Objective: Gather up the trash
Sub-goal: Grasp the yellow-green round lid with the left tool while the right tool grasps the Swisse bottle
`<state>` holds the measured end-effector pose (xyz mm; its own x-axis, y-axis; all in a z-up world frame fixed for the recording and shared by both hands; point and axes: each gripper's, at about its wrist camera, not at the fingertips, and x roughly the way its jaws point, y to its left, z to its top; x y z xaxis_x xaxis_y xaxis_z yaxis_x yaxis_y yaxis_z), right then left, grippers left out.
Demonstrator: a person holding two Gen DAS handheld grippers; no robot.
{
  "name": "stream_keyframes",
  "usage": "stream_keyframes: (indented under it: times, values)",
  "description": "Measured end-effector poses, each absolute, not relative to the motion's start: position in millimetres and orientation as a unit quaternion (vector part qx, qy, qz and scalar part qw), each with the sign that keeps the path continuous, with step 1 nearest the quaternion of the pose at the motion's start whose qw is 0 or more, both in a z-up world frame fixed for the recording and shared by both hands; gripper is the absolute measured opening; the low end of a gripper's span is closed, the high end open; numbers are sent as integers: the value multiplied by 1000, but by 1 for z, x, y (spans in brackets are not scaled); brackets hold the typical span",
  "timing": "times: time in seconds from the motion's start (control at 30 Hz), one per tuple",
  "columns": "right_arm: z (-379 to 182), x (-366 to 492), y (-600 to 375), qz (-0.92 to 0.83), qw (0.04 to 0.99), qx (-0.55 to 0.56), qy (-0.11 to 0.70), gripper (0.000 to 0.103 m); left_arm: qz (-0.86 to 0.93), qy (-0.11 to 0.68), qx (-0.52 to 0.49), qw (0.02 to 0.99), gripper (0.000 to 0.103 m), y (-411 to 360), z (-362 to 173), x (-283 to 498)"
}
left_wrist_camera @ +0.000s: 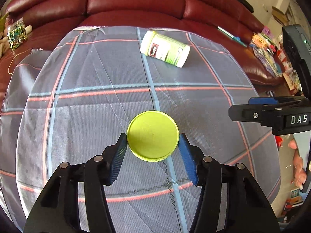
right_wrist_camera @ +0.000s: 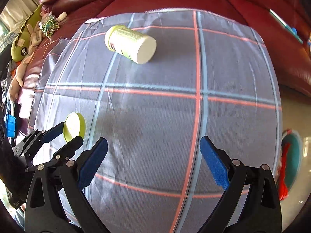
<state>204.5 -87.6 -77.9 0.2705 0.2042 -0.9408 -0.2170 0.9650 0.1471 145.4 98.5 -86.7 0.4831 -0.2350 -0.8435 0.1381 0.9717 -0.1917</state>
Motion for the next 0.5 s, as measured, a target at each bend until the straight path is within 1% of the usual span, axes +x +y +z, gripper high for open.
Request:
stream_keyframes:
  times: [0.23, 0.43, 0.47, 0.5]
  values:
    - [-66, 277, -44, 153, 810, -84, 560, 92, -91, 491, -69, 864, 55, 123, -80, 189]
    - [-78, 319, -10, 177, 797, -153, 556, 92, -84, 490, -74, 864, 55, 132, -82, 209]
    - [-82, 324, -6, 177, 795, -161, 557, 90, -83, 491, -76, 864, 55, 134, -83, 211]
    - [-86, 329, -3, 179, 794, -164, 557, 85, -82, 491, -80, 863, 55, 135, -84, 213]
